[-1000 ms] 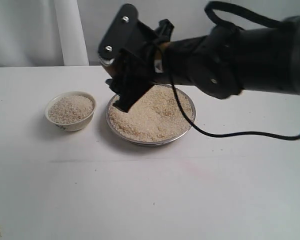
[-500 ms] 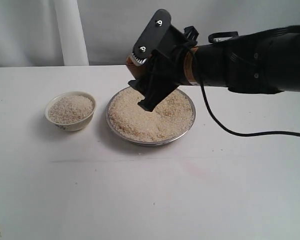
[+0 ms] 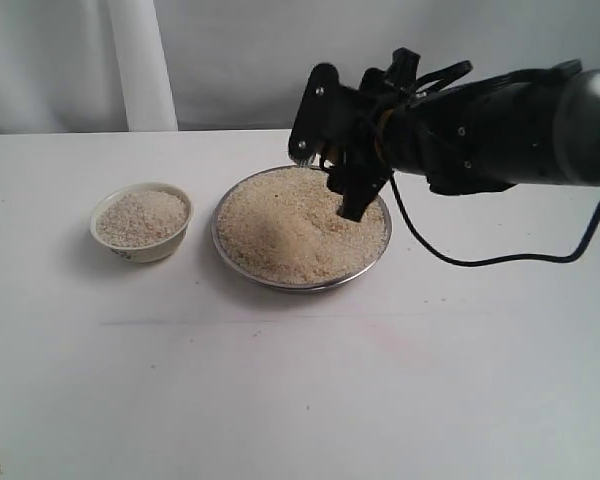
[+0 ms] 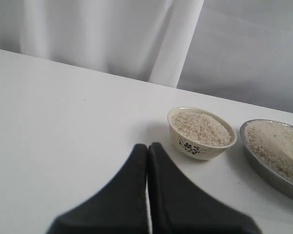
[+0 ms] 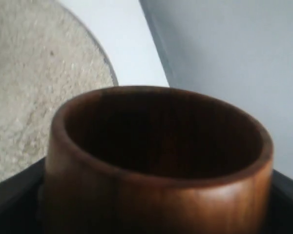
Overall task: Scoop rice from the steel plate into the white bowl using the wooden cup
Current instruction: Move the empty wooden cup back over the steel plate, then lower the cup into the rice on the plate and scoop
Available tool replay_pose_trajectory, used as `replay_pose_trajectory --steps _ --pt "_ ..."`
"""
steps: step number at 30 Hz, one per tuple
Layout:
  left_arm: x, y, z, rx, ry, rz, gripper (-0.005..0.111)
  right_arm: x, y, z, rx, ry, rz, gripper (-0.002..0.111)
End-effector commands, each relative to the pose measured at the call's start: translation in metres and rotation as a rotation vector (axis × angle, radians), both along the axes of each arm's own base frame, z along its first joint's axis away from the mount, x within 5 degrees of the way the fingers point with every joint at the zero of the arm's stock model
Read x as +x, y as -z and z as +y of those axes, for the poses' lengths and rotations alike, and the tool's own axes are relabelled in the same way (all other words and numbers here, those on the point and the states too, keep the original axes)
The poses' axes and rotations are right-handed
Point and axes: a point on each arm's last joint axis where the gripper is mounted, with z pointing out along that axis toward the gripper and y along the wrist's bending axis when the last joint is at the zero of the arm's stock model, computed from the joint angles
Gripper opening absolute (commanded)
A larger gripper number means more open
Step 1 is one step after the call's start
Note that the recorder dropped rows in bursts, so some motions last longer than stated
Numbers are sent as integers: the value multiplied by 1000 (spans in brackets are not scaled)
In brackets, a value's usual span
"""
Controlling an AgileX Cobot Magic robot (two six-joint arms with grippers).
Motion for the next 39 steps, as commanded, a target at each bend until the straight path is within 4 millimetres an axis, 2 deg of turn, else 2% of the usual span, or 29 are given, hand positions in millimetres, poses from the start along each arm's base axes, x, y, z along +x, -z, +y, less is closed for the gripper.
replay_pose_trajectory --steps 1,4,9,12,14,16,23,30,34,39 --pt "0 -2 0 -5 4 -12 0 8 14 -1 -184 16 33 0" --pt "0 -2 0 -5 4 -12 0 17 21 1 -345 9 30 0" --pt "0 -2 0 -5 4 -12 0 37 23 18 -351 -1 -5 0" --pt "0 -2 0 -5 4 -12 0 46 42 26 -463 -43 -4 0" --pt "0 -2 0 -5 4 -12 0 52 58 24 -591 -49 15 0" --pt "0 -2 0 -5 4 -12 0 56 66 25 -641 -41 19 0" --pt "0 -2 0 -5 4 -12 0 53 65 40 -769 -176 -19 0" --pt "0 -2 0 -5 4 -12 0 57 60 39 -894 -199 -99 0" --pt "0 -2 0 -5 4 -12 0 62 67 36 -972 -225 -133 0" --pt "0 -2 0 -5 4 -12 0 76 76 42 -971 -192 -142 0"
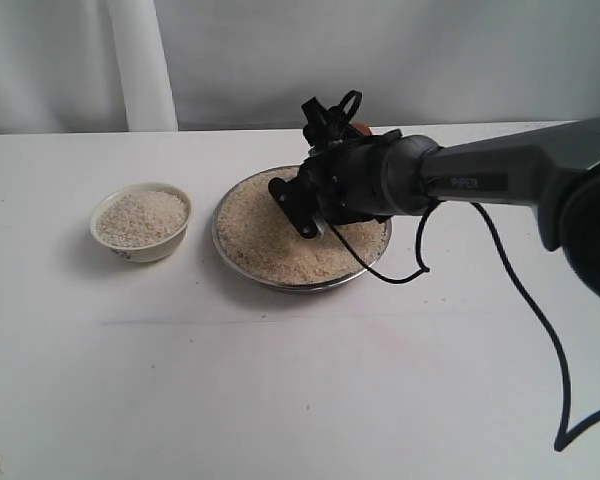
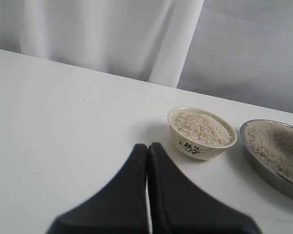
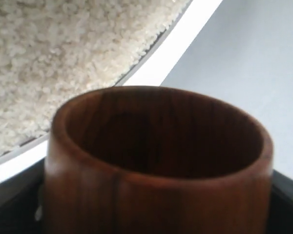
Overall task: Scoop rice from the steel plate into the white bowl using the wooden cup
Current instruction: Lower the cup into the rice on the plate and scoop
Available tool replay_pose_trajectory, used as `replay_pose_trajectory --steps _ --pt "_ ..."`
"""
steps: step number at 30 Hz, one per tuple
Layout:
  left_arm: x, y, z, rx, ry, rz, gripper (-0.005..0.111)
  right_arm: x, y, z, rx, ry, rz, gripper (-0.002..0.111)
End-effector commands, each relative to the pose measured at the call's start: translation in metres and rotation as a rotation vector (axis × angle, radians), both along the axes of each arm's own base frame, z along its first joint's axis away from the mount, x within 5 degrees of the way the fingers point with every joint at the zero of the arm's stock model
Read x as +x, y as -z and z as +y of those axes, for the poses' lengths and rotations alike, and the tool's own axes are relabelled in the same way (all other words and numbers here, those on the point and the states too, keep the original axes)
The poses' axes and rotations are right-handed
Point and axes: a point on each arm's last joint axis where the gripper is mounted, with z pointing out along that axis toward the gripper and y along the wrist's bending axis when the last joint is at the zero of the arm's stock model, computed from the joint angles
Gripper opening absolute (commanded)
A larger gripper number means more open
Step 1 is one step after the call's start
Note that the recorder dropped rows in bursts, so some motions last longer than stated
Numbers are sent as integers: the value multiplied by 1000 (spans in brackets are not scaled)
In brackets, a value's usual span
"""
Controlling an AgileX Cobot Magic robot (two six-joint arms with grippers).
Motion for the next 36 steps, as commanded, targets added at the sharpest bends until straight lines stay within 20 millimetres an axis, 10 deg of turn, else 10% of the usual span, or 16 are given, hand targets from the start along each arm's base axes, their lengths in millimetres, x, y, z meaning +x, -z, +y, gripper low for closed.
replay_pose_trajectory --steps 1,36 --pt "0 -2 0 -5 4 -12 0 18 -1 3 -9 21 -58 0" --pt "0 -2 0 -5 4 -12 0 4 40 39 212 22 181 0"
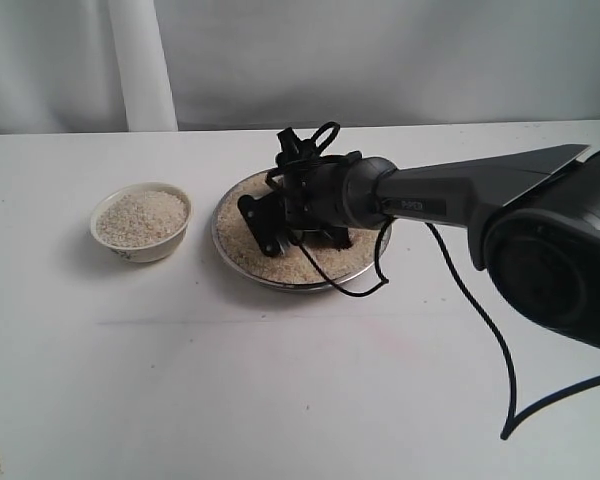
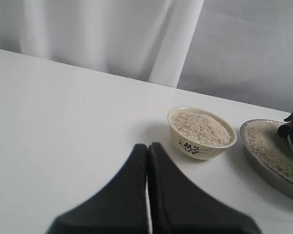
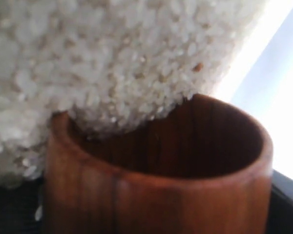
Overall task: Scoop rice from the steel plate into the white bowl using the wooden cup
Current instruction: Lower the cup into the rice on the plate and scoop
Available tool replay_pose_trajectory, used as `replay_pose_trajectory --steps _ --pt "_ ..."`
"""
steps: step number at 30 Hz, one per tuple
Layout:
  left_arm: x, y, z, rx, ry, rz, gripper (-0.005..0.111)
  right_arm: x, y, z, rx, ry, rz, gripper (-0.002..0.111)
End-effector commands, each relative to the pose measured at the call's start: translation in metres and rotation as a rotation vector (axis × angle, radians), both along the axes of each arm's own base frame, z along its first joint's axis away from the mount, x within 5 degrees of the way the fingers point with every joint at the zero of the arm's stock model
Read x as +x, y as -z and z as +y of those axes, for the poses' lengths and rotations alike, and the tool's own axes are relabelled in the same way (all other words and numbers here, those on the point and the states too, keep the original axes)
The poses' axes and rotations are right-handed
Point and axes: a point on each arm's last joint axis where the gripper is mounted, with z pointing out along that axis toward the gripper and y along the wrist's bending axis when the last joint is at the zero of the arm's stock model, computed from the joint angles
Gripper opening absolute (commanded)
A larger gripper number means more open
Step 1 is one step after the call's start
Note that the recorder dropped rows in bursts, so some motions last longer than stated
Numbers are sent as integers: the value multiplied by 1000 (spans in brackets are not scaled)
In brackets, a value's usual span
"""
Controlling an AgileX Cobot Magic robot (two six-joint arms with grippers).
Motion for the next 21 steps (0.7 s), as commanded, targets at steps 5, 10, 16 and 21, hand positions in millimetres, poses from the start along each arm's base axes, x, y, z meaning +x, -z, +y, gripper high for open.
replay_pose_trajectory --steps 5,10,16,21 --pt "0 -2 0 -5 4 -12 0 -8 5 6 137 77 88 0" --pt "0 -2 0 -5 4 -12 0 -10 7 7 189 116 125 0" --pt "0 -2 0 -5 4 -12 0 -13 10 8 242 160 167 0" --pt "0 -2 0 -5 4 -12 0 -15 13 7 299 210 218 0"
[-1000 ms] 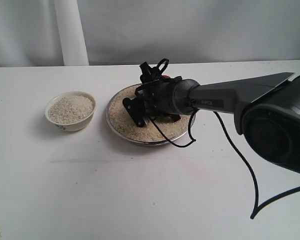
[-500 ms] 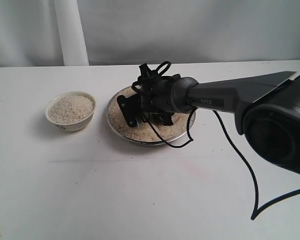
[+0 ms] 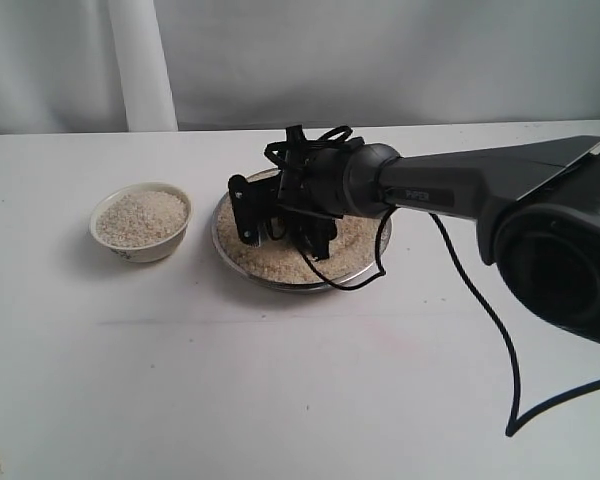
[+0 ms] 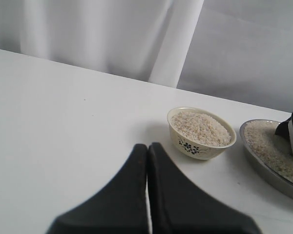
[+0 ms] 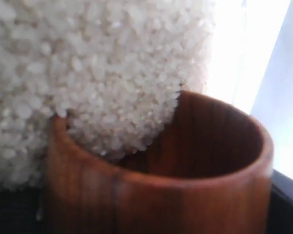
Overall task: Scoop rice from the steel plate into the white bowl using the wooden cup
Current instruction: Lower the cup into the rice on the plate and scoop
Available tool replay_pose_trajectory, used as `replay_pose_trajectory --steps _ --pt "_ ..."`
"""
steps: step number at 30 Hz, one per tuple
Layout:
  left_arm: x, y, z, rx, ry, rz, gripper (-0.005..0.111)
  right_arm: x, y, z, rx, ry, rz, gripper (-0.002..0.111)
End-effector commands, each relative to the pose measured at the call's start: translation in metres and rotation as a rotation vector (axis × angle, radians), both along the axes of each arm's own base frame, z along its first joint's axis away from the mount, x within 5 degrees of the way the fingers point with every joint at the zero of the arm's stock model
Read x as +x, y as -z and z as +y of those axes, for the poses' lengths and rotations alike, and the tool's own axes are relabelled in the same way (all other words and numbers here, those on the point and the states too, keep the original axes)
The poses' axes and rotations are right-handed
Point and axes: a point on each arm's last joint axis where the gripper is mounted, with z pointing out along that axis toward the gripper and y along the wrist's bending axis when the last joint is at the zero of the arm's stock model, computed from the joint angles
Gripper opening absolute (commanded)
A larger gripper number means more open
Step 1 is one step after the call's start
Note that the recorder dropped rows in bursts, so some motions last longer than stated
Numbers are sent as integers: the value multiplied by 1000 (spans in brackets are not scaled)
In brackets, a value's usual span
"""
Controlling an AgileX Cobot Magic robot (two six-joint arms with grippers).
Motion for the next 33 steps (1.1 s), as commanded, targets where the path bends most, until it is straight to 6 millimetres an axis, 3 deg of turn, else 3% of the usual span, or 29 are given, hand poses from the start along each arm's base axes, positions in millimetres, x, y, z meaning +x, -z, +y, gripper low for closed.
replay_pose_trajectory --steps 1,17,21,27,33 --pt "0 -2 0 -5 4 -12 0 -7 18 -1 74 72 104 0" --pt "0 -2 0 -5 4 -12 0 -9 15 2 323 217 217 0" --pt "0 -2 0 -5 4 -12 0 -7 14 -16 409 268 214 0" --pt "0 -2 0 -5 4 -12 0 -31 -6 -52 711 259 172 0" --pt "0 -2 0 -5 4 -12 0 -38 -10 -61 981 274 186 0"
